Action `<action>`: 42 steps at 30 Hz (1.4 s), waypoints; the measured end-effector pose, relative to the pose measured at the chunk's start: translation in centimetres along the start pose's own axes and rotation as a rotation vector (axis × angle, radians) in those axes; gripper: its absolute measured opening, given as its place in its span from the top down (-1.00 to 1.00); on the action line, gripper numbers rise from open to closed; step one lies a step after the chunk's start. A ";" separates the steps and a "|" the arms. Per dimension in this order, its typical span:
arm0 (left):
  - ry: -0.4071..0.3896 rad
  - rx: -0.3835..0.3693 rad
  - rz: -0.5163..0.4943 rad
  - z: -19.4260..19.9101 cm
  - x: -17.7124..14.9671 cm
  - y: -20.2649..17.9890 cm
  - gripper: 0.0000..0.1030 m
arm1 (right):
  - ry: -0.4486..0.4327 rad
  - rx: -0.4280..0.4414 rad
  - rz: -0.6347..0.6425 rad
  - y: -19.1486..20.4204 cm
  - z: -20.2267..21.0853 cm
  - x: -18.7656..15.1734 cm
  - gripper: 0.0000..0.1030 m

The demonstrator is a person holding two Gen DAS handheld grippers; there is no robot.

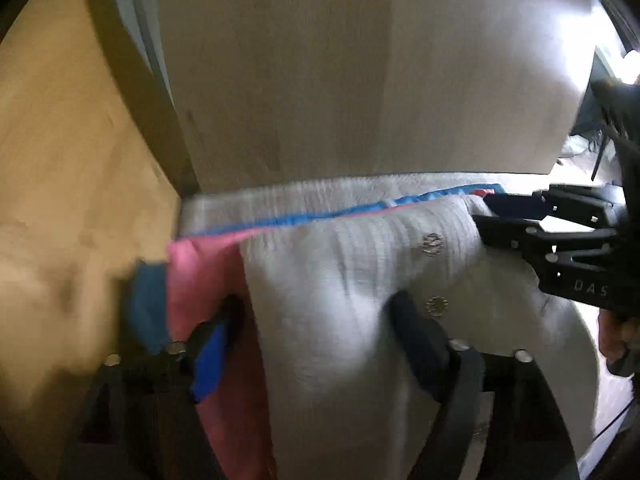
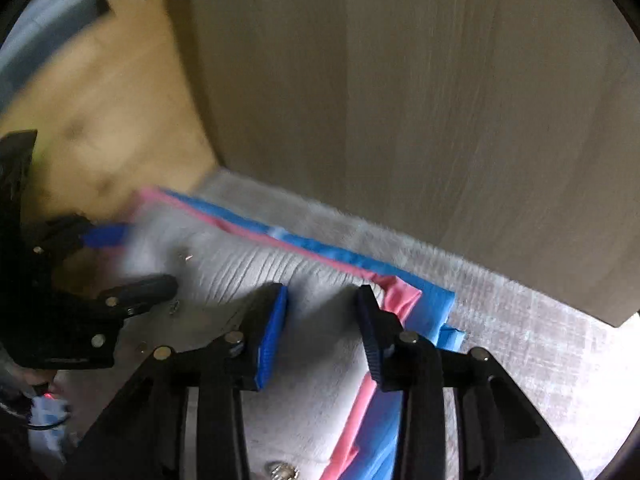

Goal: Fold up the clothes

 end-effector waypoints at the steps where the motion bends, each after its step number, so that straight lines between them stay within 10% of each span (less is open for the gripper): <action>1: 0.006 0.003 0.002 -0.3 -0.1 0.2 -0.58 | -0.005 0.003 -0.002 -0.2 0.0 0.1 0.30; 11: -0.025 -0.026 0.009 4.3 -2.6 -0.6 -0.47 | -0.130 0.101 -0.018 2.6 10.2 -0.8 0.28; 25: 0.176 0.030 -0.008 8.0 -17.0 -2.9 -0.49 | 0.113 -0.003 0.067 5.6 16.5 -16.9 -0.09; 42: 0.007 0.271 0.121 20.3 -19.5 -9.6 -0.50 | 0.045 -0.052 0.041 2.6 27.9 -22.2 -0.12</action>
Point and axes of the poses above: each gripper's, at about its wrist camera, not at the fingertips, and z roughly against the way its jaws point, y to its left, x to its top, the point moved 9 cm from there along -z, roughly the way its jaws point, and after that the axes turned 11 degrees about -y, right-handed, at the moved point
